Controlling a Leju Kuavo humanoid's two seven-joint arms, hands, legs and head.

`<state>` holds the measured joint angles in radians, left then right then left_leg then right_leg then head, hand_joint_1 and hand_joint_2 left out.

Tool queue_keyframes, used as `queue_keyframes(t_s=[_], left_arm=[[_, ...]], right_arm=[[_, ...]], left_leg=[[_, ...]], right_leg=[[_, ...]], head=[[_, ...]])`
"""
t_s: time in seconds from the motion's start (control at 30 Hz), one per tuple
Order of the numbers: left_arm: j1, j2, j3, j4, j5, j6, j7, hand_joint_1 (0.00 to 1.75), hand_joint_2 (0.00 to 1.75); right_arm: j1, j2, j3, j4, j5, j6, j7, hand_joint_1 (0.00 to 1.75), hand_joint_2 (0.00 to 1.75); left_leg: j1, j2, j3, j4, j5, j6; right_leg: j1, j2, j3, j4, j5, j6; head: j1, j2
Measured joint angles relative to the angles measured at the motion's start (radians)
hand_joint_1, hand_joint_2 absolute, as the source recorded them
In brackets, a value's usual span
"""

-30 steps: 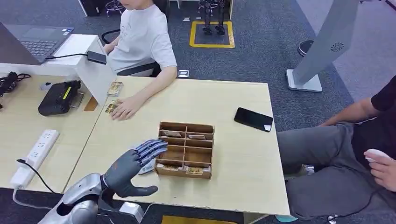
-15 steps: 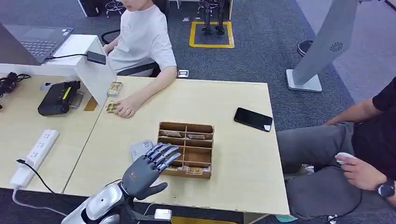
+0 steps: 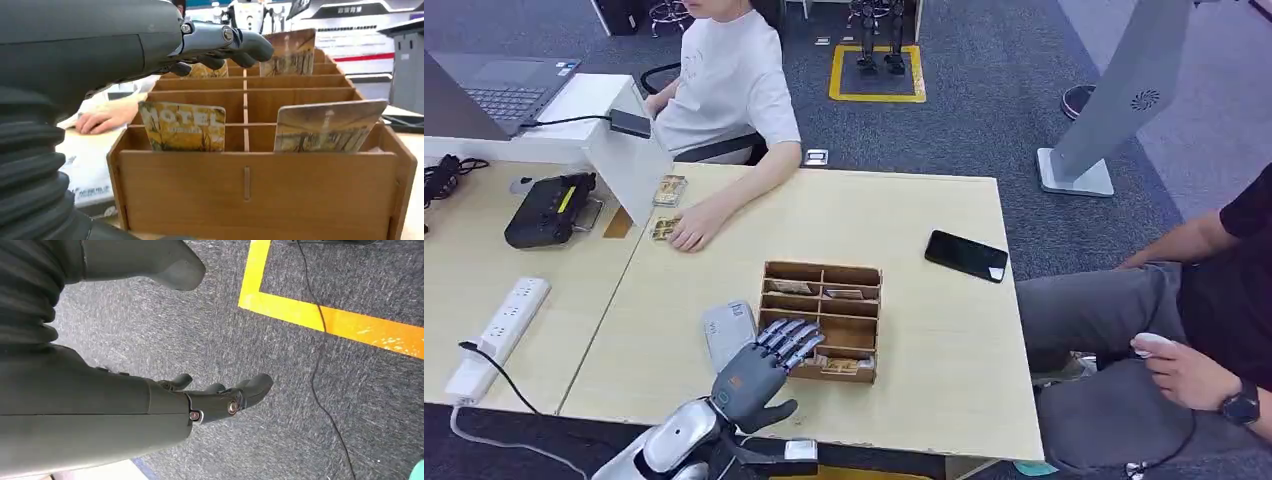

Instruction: Pass the card to the sensor for recognition and then transmit it.

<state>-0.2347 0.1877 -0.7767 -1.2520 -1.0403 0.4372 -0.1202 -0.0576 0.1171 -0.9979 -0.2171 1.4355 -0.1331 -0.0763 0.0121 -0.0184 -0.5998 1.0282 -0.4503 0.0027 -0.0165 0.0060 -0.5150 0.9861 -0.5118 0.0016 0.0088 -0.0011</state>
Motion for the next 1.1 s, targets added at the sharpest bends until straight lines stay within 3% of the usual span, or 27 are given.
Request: queue_keyframes(t_s=[0.47, 0.67, 1.1], left_arm=[[-0.012, -0.023, 0.000, 0.055, -0.018, 0.007, 0.032, 0.00, 1.75], [-0.016, -0.023, 0.000, 0.062, -0.095, 0.083, 0.060, 0.00, 1.75], [-0.017, -0.018, 0.000, 0.063, -0.119, 0.111, 0.074, 0.00, 1.75]], right_arm=[[-0.010, 0.011, 0.006, 0.000, -0.004, -0.003, 0.008, 0.00, 1.75], [-0.010, 0.011, 0.010, 0.000, -0.011, 0.008, 0.010, 0.00, 1.75], [-0.010, 0.011, 0.024, 0.000, -0.014, 0.006, 0.011, 0.00, 1.75]], left_leg=[[0.000, 0.000, 0.000, 0.000, 0.000, 0.000], [0.000, 0.000, 0.000, 0.000, 0.000, 0.000], [0.000, 0.000, 0.000, 0.000, 0.000, 0.000]], right_leg=[[0.000, 0.000, 0.000, 0.000, 0.000, 0.000], [0.000, 0.000, 0.000, 0.000, 0.000, 0.000], [0.000, 0.000, 0.000, 0.000, 0.000, 0.000]], head=[[0.000, 0.000], [0.000, 0.000], [0.000, 0.000]])
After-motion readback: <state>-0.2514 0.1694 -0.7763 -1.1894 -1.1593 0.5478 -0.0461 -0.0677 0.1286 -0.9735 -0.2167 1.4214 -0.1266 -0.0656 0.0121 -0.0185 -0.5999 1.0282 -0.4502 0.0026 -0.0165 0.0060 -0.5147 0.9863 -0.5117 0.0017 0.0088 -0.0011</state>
